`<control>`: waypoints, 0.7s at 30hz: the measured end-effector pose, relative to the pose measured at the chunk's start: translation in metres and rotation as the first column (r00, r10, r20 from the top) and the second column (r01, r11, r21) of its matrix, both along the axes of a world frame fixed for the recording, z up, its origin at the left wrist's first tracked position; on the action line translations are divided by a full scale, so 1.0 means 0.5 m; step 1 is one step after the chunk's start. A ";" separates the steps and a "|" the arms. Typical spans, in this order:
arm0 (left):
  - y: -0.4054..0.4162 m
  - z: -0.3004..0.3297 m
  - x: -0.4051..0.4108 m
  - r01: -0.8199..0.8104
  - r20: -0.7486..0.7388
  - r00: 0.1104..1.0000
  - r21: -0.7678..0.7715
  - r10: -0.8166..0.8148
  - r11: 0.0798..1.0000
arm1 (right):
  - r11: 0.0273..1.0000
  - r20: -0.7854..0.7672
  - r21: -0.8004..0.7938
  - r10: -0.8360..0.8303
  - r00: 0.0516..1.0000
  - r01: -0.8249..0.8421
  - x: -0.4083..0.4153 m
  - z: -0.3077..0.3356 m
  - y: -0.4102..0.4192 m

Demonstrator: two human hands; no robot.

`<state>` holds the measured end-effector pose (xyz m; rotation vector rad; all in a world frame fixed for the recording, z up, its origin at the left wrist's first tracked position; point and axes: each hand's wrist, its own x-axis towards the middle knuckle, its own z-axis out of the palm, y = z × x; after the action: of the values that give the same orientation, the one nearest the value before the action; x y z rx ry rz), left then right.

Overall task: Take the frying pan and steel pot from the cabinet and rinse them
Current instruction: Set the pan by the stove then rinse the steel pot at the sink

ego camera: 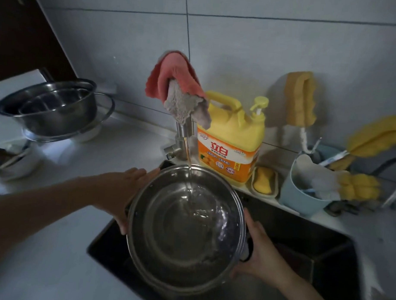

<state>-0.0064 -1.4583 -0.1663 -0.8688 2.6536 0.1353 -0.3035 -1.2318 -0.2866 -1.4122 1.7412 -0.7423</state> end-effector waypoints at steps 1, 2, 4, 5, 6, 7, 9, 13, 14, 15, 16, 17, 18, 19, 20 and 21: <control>-0.010 0.004 0.007 0.038 0.014 0.999 -0.032 -0.037 0.999 | 1.000 -0.024 -0.026 -0.015 1.000 0.014 0.000 0.002 -0.001; -0.014 -0.003 0.010 0.050 0.015 0.999 -0.069 -0.049 0.996 | 0.998 -0.056 -0.058 -0.024 0.998 0.021 -0.005 0.006 0.000; 0.005 -0.026 0.008 0.037 0.010 0.999 -0.117 -0.036 0.992 | 0.995 -0.143 -0.098 -0.034 0.989 0.020 -0.024 0.012 0.007; 0.014 -0.048 0.008 0.008 -0.046 0.999 -0.157 -0.015 0.988 | 0.994 -0.193 -0.104 -0.031 0.981 0.011 -0.033 0.018 0.014; 0.026 -0.072 0.007 -0.003 -0.113 0.993 -0.224 -0.023 0.975 | 0.995 -0.254 -0.101 -0.028 0.967 0.002 -0.039 0.027 0.022; 0.040 -0.089 0.008 -0.006 -0.170 0.984 -0.288 -0.045 0.958 | 0.991 -0.338 -0.132 -0.046 0.940 0.001 -0.045 0.035 0.032; 0.068 -0.116 0.001 -0.017 -0.288 0.953 -0.369 -0.097 0.929 | 0.948 -0.513 -0.319 -0.157 0.844 -0.017 -0.059 0.044 0.054; 0.100 -0.138 -0.018 -0.051 -0.503 0.811 -0.572 -0.300 0.819 | 0.828 -0.618 -0.549 -0.309 0.723 -0.115 -0.085 0.062 0.095; 0.105 -0.133 -0.021 -0.062 -0.515 0.782 -0.627 -0.353 0.777 | 0.791 -0.627 -0.594 -0.339 0.702 -0.148 -0.094 0.073 0.101; 0.110 -0.123 -0.024 -0.074 -0.516 0.765 -0.665 -0.385 0.743 | 0.758 -0.624 -0.630 -0.363 0.692 -0.171 -0.100 0.089 0.107; 0.116 -0.110 -0.026 -0.083 -0.515 0.753 -0.692 -0.410 0.717 | 0.726 -0.618 -0.661 -0.382 0.687 -0.190 -0.104 0.109 0.114; 0.121 -0.093 -0.029 -0.097 -0.522 0.738 -0.709 -0.427 0.699 | 0.701 -0.615 -0.682 -0.393 0.684 -0.210 -0.106 0.130 0.122; 0.125 -0.074 -0.031 -0.116 -0.535 0.714 -0.726 -0.451 0.678 | 0.681 -0.615 -0.696 -0.402 0.678 -0.228 -0.108 0.151 0.129; 0.130 -0.050 -0.034 -0.137 -0.551 0.686 -0.739 -0.475 0.660 | 0.659 -0.615 -0.711 -0.413 0.672 -0.246 -0.108 0.175 0.135; 0.134 -0.026 -0.038 -0.159 -0.563 0.656 -0.754 -0.503 0.637 | 0.635 -0.613 -0.726 -0.424 0.667 -0.263 -0.108 0.199 0.141; 0.136 -0.002 -0.041 -0.178 -0.568 0.633 -0.768 -0.526 0.614 | 0.611 -0.606 -0.742 -0.437 0.665 -0.275 -0.109 0.224 0.146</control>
<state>-0.0271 -1.3903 -0.1674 -0.8252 3.6721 -1.0614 -0.3581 -1.1590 -0.1745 -2.5667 2.2257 -1.2068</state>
